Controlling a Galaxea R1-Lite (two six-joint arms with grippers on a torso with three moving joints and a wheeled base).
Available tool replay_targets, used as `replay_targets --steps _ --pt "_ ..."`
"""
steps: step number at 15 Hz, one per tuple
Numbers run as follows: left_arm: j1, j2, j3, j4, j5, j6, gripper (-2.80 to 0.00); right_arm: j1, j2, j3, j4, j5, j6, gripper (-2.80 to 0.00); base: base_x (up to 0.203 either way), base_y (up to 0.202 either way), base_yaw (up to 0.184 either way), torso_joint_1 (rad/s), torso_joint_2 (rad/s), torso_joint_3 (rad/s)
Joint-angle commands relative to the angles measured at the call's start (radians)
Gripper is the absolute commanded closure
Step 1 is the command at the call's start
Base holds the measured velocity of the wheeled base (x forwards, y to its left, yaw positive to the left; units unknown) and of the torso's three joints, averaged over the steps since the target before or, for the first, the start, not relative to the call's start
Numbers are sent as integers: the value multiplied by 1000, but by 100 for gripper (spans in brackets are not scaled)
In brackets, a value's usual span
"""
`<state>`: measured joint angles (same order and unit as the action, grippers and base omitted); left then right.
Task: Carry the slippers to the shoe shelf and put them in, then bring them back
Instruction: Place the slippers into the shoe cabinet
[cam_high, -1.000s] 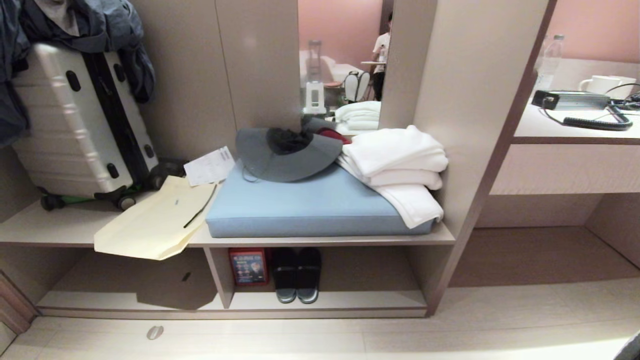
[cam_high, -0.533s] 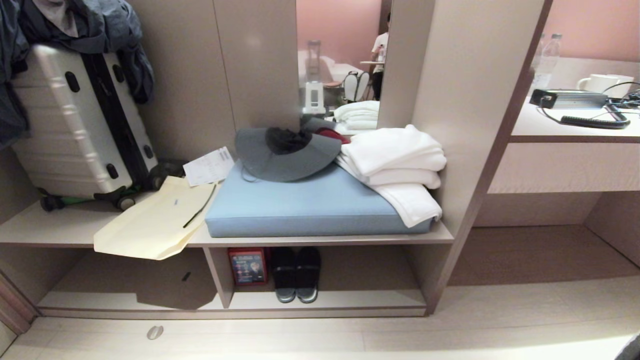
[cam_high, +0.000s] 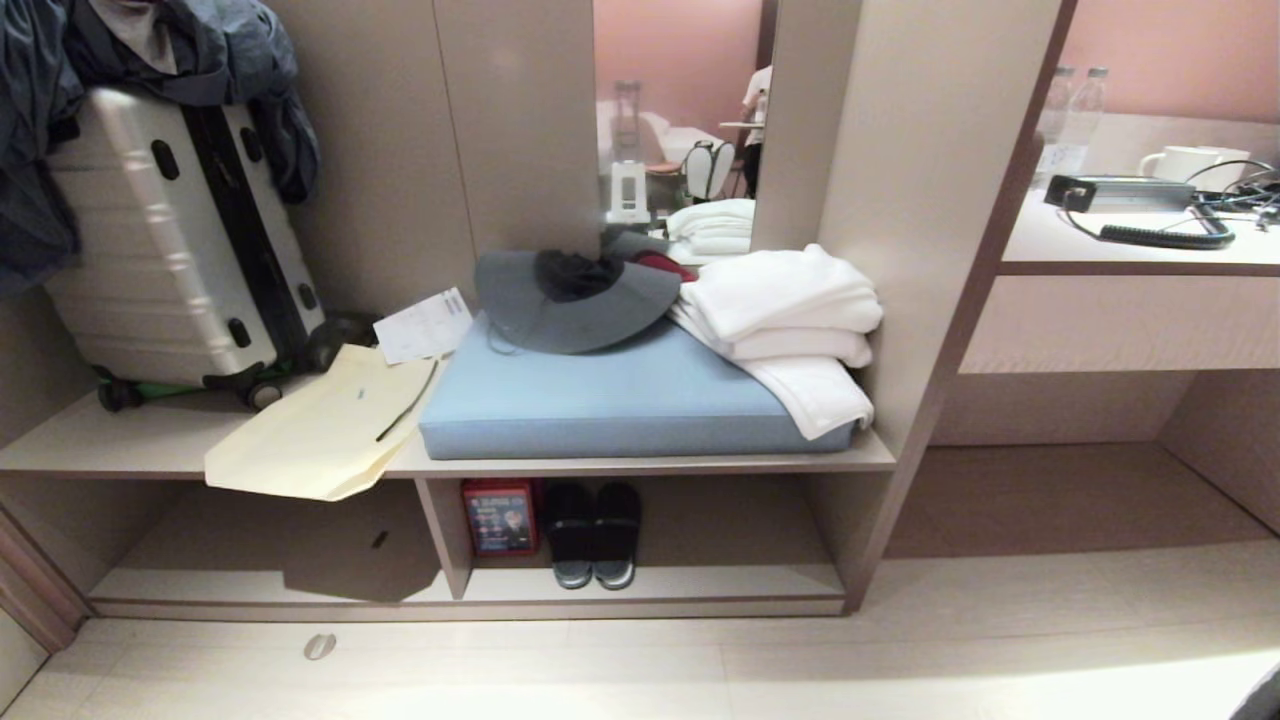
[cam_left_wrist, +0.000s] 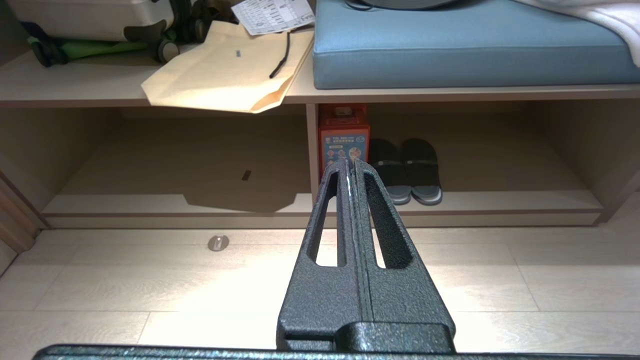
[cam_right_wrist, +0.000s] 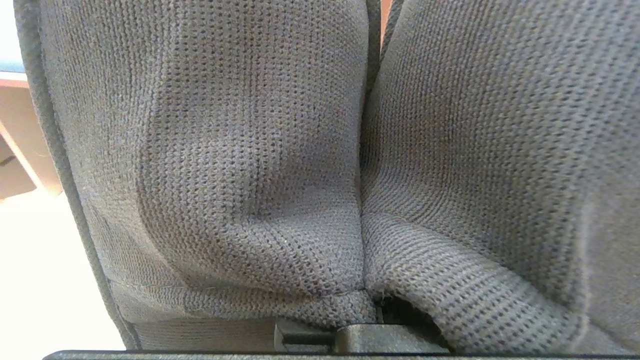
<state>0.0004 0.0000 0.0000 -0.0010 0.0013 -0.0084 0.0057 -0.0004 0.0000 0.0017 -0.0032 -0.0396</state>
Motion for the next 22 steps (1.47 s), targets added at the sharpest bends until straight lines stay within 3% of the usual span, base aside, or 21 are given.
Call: replay_targets --steps 1,22 --pt "0 0 0 -1 0 -1 0 0 0 0 0 0 0 0 0 0 0 0 0 0" --pt "0 0 0 -1 0 -4 0 0 0 0 0 0 0 0 0 0 0 2 2 -171"
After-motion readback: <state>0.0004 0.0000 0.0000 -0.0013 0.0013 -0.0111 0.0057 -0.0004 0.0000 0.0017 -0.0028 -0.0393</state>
